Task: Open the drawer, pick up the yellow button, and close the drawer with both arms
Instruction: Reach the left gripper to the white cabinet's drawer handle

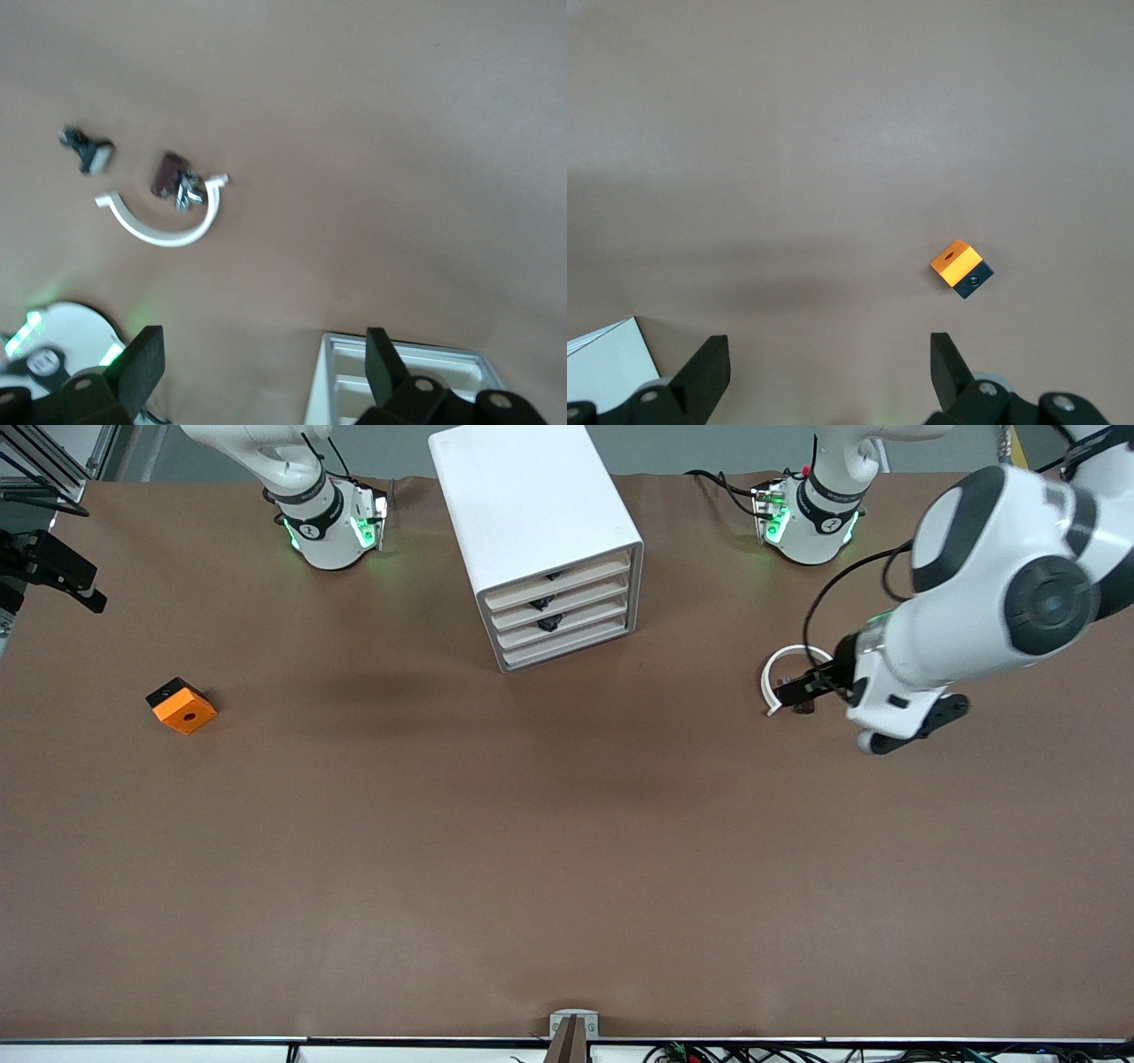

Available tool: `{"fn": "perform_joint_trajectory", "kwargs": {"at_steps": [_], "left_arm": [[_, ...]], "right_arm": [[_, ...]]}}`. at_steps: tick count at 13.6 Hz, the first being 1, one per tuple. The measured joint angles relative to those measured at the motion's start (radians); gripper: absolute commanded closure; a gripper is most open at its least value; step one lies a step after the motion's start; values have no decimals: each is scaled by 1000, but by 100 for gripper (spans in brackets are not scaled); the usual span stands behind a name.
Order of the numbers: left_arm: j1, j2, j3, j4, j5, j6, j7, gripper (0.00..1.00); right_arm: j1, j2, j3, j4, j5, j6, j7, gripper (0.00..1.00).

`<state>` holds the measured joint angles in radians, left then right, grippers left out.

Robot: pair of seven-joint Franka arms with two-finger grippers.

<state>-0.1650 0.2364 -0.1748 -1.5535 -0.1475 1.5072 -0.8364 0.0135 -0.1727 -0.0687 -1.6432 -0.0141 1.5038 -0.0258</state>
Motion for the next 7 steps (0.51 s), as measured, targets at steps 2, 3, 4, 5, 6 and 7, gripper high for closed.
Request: {"fn": "perform_joint_trajectory", "kwargs": {"at_steps": [2,3,4,5,6,7], "left_arm": [[-31,40,-2,2,-23,1,-150,0],[-46,59,-2,3,-45,3,-232,0],[-61,79,-3,4,-70,6,-318,0],[-77,100,-3,5,-97,8,-403,0],[-98,123,-3,6,-125,10,-485,0],[-119,147,-3,6,-149,13,-562,0]], "right_arm": [[0,0,0,0,0,0,0,0],[0,0,0,0,0,0,0,0],[0,0,0,0,0,0,0,0],[0,0,0,0,0,0,0,0],[0,0,0,0,0,0,0,0],[0,0,-1,-1,0,0,0,0]]}}
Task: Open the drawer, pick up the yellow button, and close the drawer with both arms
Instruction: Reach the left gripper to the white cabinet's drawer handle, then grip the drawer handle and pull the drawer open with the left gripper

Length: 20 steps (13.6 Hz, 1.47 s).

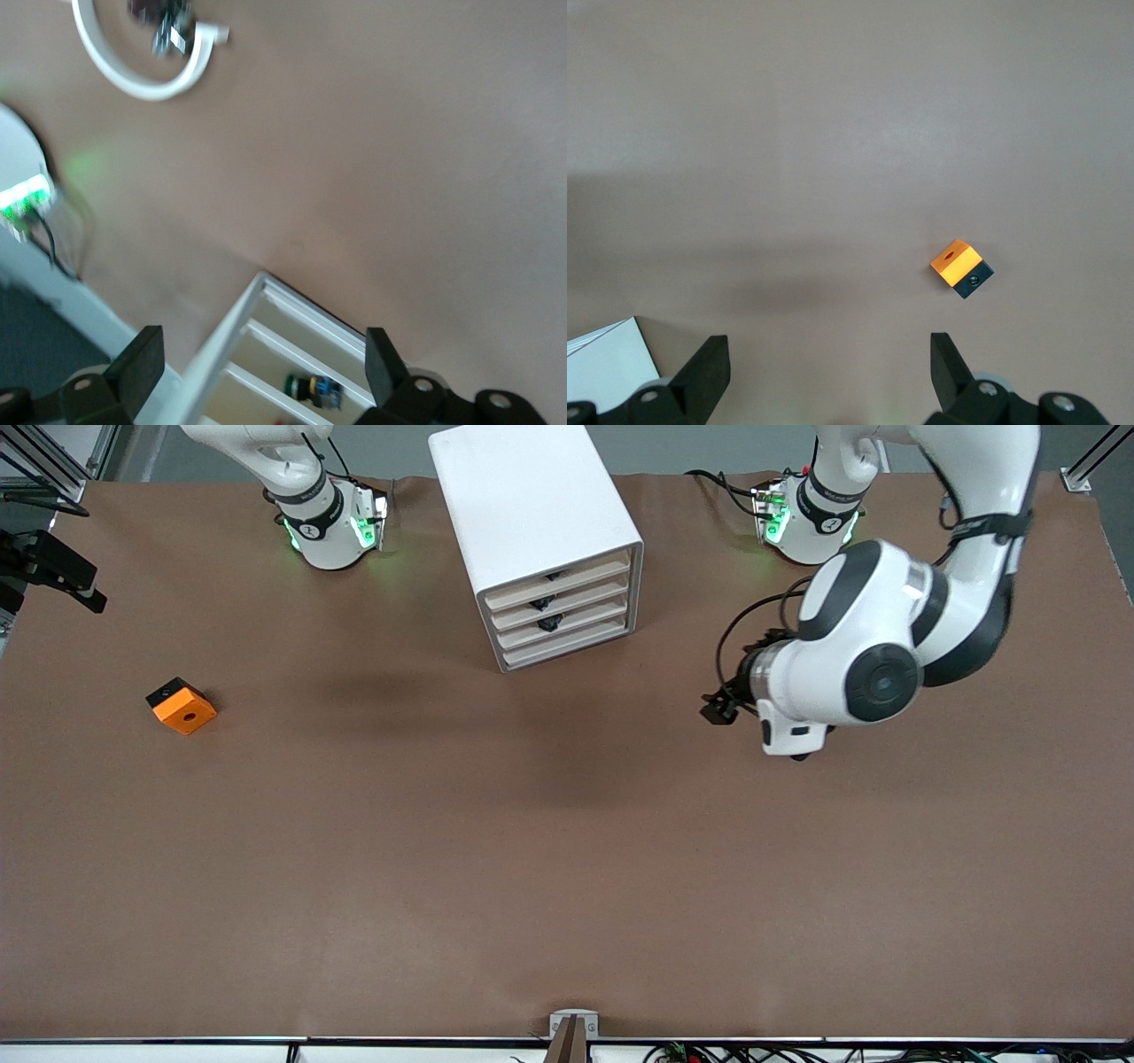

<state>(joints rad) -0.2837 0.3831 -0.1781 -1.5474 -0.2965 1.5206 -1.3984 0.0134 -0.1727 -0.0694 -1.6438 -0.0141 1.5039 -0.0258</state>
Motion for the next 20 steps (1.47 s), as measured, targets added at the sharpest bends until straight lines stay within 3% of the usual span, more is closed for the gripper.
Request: {"fn": "perform_joint_trajectory", "kwargs": {"at_steps": [3,6,9,16,20], "left_arm": [[-58,75,0,1,-64,6,-258,0],[-86,139,0,2,-208,7,-416,0],[-87,202,-1,1,-315,5,-515,0],[-172,291,-3,4,-423,3,-739,0],[-179,296,-3,8,-526,-9,-768,12]], "right_arm": [[0,0,-1,0,0,0,0,0],[0,0,-3,-1,0,-1,0,0],[0,0,-4,-1,0,-2,0,0],[-1,0,-8,-2,0,-3,0,0],[-1,0,-8,-2,0,-5,0,0]]}}
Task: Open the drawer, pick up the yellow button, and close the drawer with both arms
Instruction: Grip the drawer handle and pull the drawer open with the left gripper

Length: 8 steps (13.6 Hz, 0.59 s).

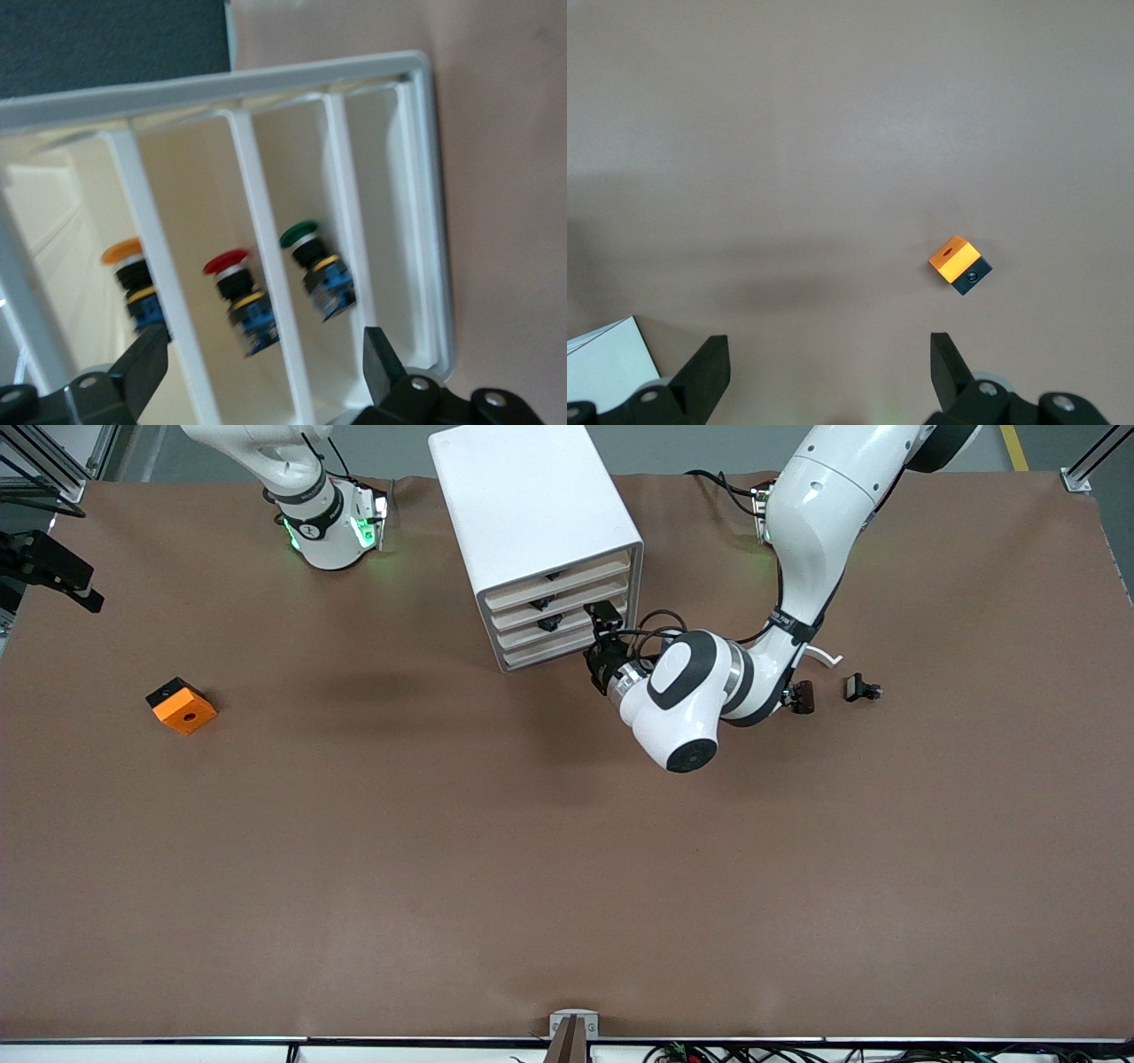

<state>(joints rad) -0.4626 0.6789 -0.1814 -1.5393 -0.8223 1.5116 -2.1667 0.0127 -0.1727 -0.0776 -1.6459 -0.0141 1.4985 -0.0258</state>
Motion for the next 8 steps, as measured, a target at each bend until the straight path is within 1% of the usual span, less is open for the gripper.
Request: {"fn": "perform_joint_trajectory", "kwargs": {"at_steps": [1,2,4,5,6,8], "left_arm": [[-2,0,0,0,-16,-17,-2,17],[-4,0,0,0,-30,-32,-9,25],[-12,2,0,0,-61,-65,-31,32],[-20,5,-1,0,-77,-82,-37,40],[-30,8,-1,0,-87,-94,-38,40],[-49,15,-1,0,-99,-106,-44,47]], "right_arm": [[0,0,0,0,0,0,0,0],[0,0,0,0,0,0,0,0],[0,0,0,0,0,0,0,0],[0,0,0,-1,0,0,0,0],[0,0,0,-1,0,-1,0,0],[0,0,0,-1,0,-1,0,0]]}}
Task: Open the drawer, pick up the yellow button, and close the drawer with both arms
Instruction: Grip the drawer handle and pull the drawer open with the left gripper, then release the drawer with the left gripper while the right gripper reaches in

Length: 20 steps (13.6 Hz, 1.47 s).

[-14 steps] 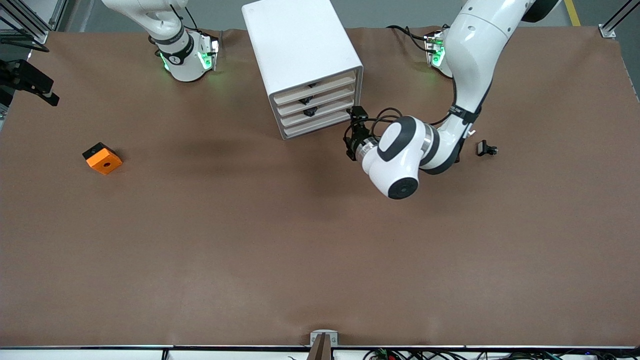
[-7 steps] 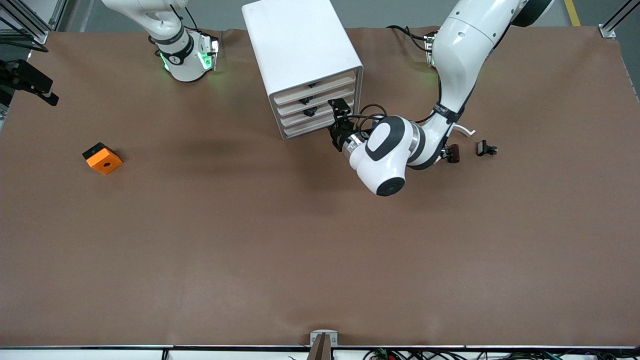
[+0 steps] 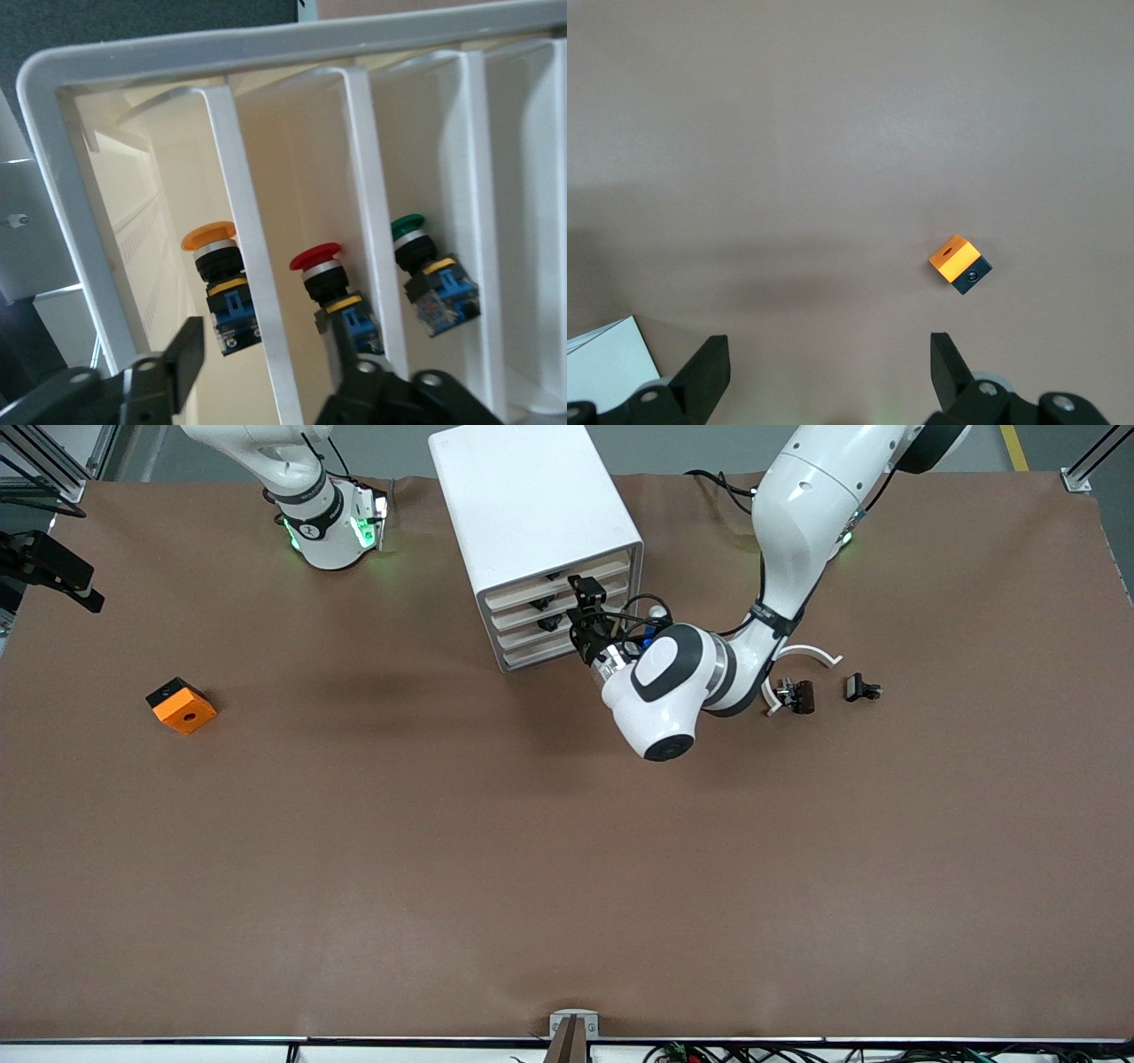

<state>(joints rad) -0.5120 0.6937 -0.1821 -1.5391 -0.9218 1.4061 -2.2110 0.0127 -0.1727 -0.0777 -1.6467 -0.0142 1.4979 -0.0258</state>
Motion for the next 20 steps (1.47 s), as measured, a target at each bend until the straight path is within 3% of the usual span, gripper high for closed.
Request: {"fn": "perform_joint_trajectory", "kwargs": {"at_steps": [2,6,12,20], "left_arm": [[-16,12,0,0,-4,-2,-17,59],[-20,31,0,0,-10,-8,-23,98],[-12,34,5,6,-20,-23,-72,100],[89,47,40,75,-14,-21,-77,100]], "right_arm": [[0,0,0,0,0,0,0,0],[0,0,0,0,0,0,0,0],[1,30,2,10,0,6,0,0],[40,250,10,65,0,27,0,0]]}}
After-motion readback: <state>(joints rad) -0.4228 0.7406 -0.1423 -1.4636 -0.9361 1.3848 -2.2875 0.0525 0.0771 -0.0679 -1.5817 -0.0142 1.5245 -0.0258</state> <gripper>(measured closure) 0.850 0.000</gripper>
